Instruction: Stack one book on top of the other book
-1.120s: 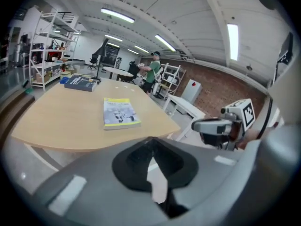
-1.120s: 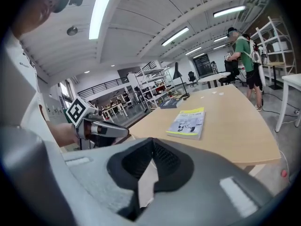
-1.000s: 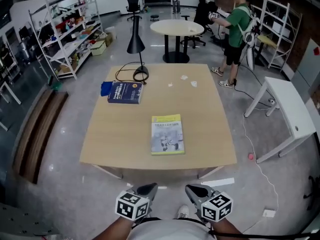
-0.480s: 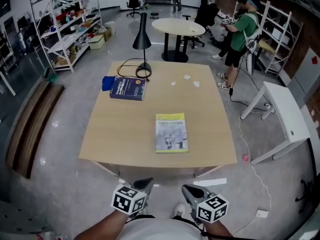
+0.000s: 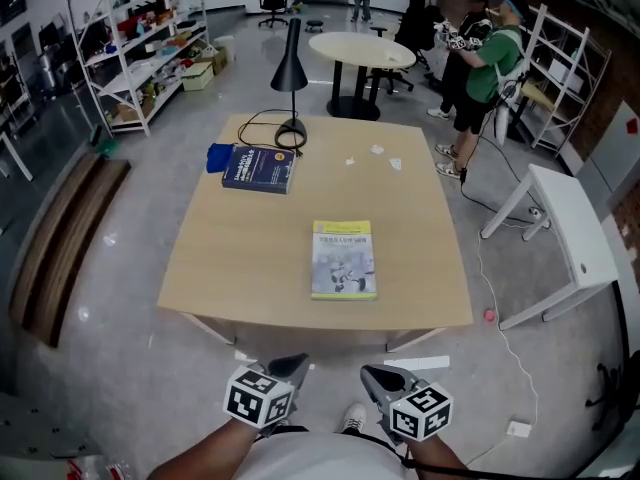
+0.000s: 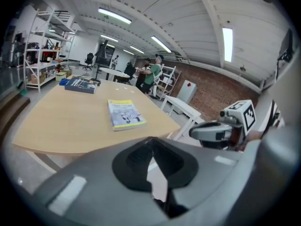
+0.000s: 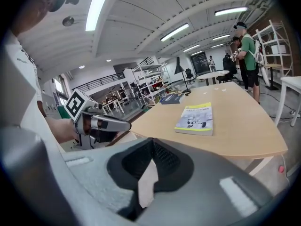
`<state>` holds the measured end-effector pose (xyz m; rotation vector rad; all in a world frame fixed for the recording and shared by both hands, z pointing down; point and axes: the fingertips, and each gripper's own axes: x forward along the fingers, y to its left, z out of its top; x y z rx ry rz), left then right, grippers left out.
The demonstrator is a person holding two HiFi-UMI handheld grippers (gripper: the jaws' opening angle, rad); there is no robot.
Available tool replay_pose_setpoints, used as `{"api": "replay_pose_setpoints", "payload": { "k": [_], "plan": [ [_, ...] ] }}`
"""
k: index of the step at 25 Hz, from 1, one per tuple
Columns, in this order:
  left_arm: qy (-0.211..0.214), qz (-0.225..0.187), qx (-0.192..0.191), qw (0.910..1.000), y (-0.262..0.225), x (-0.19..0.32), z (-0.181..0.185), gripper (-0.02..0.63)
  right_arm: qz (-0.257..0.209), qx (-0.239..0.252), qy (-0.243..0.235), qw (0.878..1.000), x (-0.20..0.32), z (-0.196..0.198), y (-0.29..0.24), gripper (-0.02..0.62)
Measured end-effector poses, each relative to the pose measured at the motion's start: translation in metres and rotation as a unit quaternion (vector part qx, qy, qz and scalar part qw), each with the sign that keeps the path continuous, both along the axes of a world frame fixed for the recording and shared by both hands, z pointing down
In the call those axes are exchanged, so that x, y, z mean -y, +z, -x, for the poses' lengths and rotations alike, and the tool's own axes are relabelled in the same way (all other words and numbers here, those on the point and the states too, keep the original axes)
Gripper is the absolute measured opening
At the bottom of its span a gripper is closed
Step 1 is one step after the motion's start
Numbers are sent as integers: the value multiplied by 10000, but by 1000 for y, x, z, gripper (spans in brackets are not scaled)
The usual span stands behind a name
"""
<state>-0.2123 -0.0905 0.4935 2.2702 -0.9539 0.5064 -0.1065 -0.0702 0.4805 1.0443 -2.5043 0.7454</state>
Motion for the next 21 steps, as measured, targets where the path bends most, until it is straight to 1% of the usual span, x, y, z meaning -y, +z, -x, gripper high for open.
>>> {"api": "replay_pose_setpoints", "payload": {
  "k": [4,9,21],
  "plan": [
    [-27,-65,4,10000,-1,1,-3,5,-11,-3,-2,10000,1,-2,1,2],
    [-69,-52,9,10000,0,3,-3,5,5,-7,-16,10000,2,-4,3,2],
    [-25,-53,14,10000,0,5,-6,5,39,-32,29,10000,0,-6,4,2]
  ]
}}
